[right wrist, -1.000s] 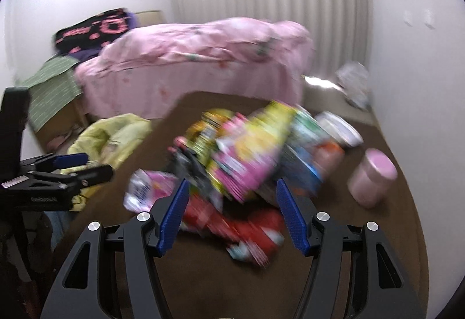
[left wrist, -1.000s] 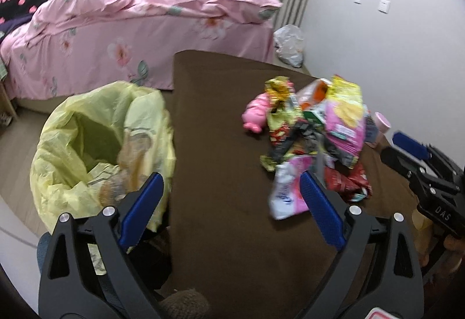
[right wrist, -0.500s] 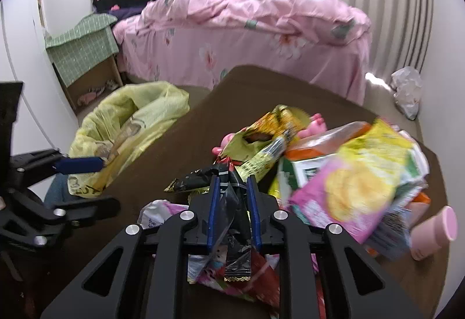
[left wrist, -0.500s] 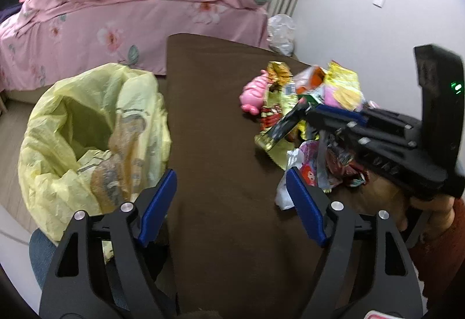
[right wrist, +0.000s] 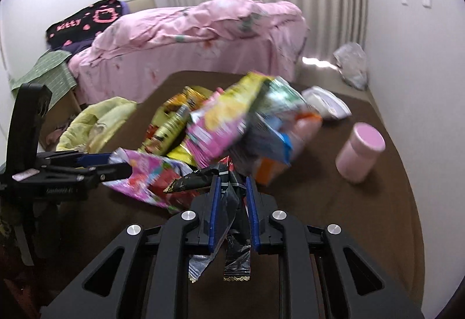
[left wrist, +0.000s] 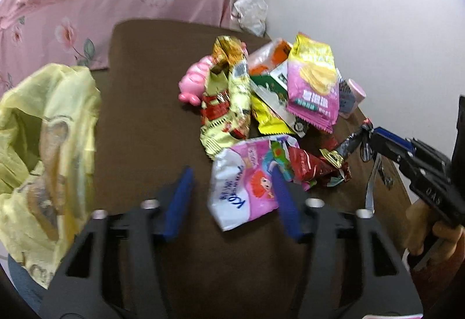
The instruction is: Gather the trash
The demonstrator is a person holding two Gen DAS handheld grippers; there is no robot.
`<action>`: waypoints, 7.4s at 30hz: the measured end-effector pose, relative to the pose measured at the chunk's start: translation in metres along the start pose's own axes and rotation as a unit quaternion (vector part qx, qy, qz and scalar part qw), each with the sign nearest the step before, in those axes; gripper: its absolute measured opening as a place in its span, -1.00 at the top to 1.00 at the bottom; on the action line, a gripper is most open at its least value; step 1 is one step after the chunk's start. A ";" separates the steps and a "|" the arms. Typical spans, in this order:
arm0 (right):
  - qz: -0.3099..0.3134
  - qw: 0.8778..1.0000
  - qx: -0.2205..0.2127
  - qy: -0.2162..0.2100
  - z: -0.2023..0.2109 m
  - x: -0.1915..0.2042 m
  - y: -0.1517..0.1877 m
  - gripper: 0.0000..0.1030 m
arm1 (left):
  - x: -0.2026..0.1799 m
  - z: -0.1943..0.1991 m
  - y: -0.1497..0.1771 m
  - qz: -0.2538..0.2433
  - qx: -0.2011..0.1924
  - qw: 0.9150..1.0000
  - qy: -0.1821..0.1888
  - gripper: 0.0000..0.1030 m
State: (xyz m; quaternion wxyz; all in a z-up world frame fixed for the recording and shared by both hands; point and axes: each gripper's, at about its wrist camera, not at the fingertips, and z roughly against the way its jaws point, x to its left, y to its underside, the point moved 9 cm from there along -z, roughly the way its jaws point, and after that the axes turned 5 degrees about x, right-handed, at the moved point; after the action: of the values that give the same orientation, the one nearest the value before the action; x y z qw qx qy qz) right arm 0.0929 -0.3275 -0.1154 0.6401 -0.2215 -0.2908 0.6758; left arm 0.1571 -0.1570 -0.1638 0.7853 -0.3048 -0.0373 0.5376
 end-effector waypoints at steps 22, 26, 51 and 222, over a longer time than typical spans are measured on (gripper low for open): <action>0.042 0.996 -0.065 -0.045 0.026 0.062 -0.048 0.66 | 0.071 0.135 -0.023 0.012 -0.139 0.981 -0.135 0.88; 0.072 0.993 -0.073 -0.053 0.028 0.090 -0.060 0.66 | 0.115 0.144 -0.018 0.058 -0.130 0.976 -0.164 0.89; 0.167 0.960 0.051 -0.218 -0.145 0.323 -0.136 0.66 | 0.271 0.116 0.043 0.230 -0.084 0.927 -0.283 0.88; 0.039 0.999 -0.015 -0.027 0.007 0.005 0.004 -0.11 | -0.012 0.069 0.016 -0.003 -0.049 0.999 0.011 0.18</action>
State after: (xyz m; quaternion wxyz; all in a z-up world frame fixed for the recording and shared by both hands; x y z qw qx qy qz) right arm 0.0849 -0.3234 -0.1122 0.6017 -0.2235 -0.3094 0.7016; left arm 0.1125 -0.1332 -0.1124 0.7714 -0.3483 -0.0560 0.5296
